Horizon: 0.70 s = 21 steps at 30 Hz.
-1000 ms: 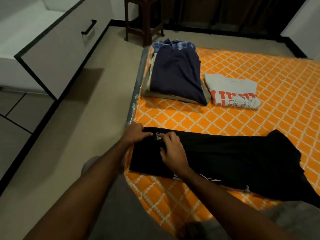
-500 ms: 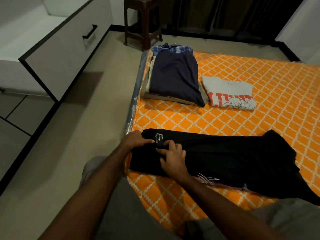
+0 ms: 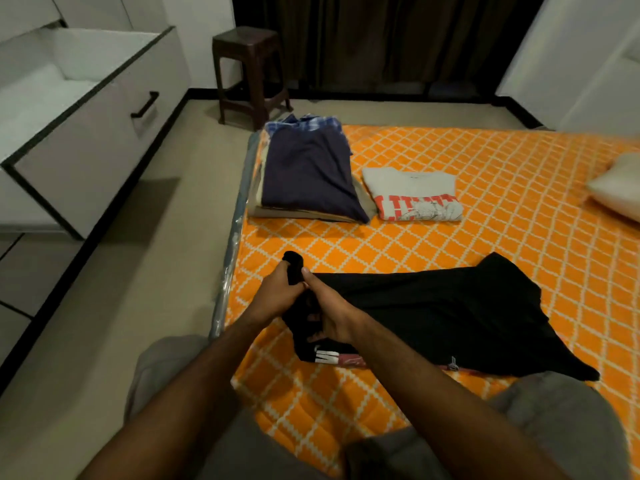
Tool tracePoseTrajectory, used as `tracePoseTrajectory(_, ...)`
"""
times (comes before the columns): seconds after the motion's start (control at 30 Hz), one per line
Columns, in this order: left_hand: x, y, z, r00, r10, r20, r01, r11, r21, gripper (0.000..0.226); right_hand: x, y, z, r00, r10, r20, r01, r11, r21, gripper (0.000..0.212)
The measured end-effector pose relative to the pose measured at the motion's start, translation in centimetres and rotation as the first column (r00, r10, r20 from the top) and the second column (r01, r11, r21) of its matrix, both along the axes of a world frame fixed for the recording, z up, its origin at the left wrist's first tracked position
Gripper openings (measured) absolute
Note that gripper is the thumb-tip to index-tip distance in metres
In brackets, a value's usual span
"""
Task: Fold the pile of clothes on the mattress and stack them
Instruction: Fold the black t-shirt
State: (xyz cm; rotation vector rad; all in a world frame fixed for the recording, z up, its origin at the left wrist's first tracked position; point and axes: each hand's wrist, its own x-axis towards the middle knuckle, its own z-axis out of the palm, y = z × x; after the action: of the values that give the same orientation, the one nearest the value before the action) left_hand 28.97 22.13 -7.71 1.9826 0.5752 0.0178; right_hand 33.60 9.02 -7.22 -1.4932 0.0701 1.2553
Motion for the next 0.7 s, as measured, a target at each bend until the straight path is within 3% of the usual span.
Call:
tracePoseTrajectory(0.1, 2.1, -3.7, 1.7, 0.995, -0.096, 0.008, 0.095, 0.992, 0.082, 0.026, 1.7, -2.1, 1.8, 0.995, -0.079, -0.064, 0.085, 0.992, 0.088, 0.083)
tracePoseTrajectory(0.23, 5.5, -8.8, 3.3, 0.989, -0.144, 0.027, 0.143, 0.989, 0.025, 0.038, 4.3, -7.2, 3.6, 0.982, -0.182, -0.055, 0.188, 0.973, 0.137, 0.064)
tracePoseTrajectory(0.33, 8.1, -13.5, 3.4, 0.971, -0.238, 0.033, 0.24, 0.951, -0.194, 0.031, 6.7, -12.4, 3.7, 0.961, -0.274, -0.045, 0.277, 0.949, 0.15, 0.061)
tracePoseTrajectory(0.4, 9.6, -16.0, 2.8, 0.94, -0.342, -0.007, 0.311, 0.864, -0.396, 0.039, 7.8, -15.9, 3.3, 0.954, -0.3, -0.023, 0.3, 0.943, 0.142, 0.051)
tracePoseTrajectory(0.5, 11.0, -18.6, 1.4, 0.897, -0.44, -0.038, 0.363, 0.784, -0.504, 0.05, 9.0, -20.5, 2.6, 0.951, -0.308, -0.005, 0.307, 0.949, 0.072, 0.033)
tracePoseTrajectory(0.6, 10.6, -19.5, 0.0, 0.903, -0.429, -0.031, 0.4, 0.865, -0.302, 0.041, 10.7, -23.5, 0.1, 0.937, -0.334, 0.106, 0.34, 0.939, -0.05, 0.026)
tracePoseTrajectory(0.67, 9.6, -18.7, -1.4, 0.935, -0.354, 0.023, 0.352, 0.934, 0.065, 0.035, 11.8, -24.7, -2.2, 0.923, -0.273, 0.272, 0.334, 0.918, -0.214, 0.021)
tracePoseTrajectory(0.7, 9.0, -18.0, -2.2, 0.957, -0.287, 0.042, 0.265, 0.923, 0.277, 0.037, 12.2, -25.2, -3.2, 0.906, -0.25, 0.341, 0.35, 0.896, -0.273, 0.017)
